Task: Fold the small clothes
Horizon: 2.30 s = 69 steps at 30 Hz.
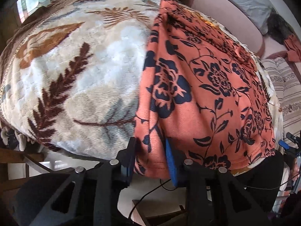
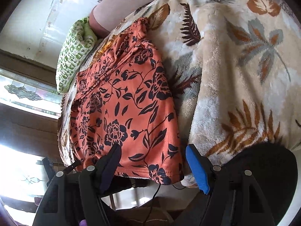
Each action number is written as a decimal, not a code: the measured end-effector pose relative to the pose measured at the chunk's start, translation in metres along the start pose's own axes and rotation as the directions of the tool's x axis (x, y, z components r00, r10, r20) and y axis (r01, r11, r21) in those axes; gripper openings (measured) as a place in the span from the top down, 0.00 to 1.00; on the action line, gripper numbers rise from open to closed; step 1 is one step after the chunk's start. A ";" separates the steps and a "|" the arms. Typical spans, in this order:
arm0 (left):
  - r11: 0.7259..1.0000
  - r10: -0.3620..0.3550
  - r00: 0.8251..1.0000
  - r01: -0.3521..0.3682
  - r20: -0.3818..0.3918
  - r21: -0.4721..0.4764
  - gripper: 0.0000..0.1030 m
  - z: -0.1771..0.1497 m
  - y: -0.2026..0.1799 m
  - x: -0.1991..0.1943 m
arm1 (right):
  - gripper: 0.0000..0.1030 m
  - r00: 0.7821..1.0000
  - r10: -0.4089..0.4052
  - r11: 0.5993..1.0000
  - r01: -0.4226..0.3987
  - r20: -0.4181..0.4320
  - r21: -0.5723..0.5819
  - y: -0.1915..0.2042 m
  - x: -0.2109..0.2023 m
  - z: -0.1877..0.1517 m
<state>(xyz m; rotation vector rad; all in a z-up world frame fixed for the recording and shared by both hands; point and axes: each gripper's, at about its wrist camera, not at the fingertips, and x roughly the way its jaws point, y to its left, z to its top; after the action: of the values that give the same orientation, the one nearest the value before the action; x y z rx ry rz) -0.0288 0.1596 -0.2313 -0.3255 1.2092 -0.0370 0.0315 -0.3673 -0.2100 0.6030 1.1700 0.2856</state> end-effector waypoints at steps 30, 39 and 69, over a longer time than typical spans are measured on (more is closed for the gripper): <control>0.991 -0.128 0.991 0.126 0.030 0.053 0.94 0.005 -0.014 -0.010 | 0.93 0.995 0.021 1.000 -0.019 0.100 -0.022 0.021 -0.037 0.014; 0.991 -0.134 0.989 0.133 0.062 0.016 0.94 0.008 -0.004 -0.027 | 0.93 0.992 -0.023 0.999 0.020 0.123 0.030 -0.006 -0.041 0.016; 0.959 -0.274 0.957 0.279 0.093 -0.045 0.93 0.027 -0.005 -0.039 | 0.93 0.995 0.089 0.996 -0.090 0.052 0.006 0.004 -0.032 0.016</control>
<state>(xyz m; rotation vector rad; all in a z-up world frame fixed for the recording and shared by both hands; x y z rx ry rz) -0.0172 0.1686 -0.1856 -0.5403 1.0735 -0.2293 0.0344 -0.3850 -0.1790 0.6676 1.0966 0.3395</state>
